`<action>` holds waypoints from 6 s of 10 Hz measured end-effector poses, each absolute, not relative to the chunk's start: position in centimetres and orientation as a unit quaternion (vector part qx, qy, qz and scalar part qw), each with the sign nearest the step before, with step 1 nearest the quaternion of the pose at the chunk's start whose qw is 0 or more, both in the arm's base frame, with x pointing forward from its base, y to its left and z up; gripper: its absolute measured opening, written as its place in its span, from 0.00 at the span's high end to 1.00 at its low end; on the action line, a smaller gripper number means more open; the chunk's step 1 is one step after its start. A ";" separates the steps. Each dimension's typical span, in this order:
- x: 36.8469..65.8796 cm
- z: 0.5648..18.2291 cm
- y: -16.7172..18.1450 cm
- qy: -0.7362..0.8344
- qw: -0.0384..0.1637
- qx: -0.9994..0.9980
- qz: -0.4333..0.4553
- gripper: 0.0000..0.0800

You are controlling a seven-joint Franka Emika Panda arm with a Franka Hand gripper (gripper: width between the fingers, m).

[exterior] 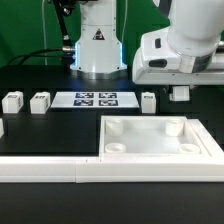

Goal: Assemble square table

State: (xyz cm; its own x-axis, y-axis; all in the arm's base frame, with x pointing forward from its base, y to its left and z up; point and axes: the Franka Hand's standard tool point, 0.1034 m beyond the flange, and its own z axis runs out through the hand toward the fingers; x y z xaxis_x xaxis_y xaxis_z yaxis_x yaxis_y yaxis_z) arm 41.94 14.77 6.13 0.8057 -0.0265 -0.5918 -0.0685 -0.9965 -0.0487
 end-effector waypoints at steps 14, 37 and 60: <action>57.1 13.3 8.5 -0.074 0.032 -0.981 -0.176 0.64; 61.9 7.7 11.6 -0.108 0.026 -0.951 -0.288 0.64; 61.1 5.9 11.6 -0.111 0.022 -0.953 -0.281 0.20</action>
Offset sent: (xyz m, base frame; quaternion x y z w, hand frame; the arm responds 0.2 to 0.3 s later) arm 0.0000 0.0000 0.0000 0.0000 0.1938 0.0000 0.9810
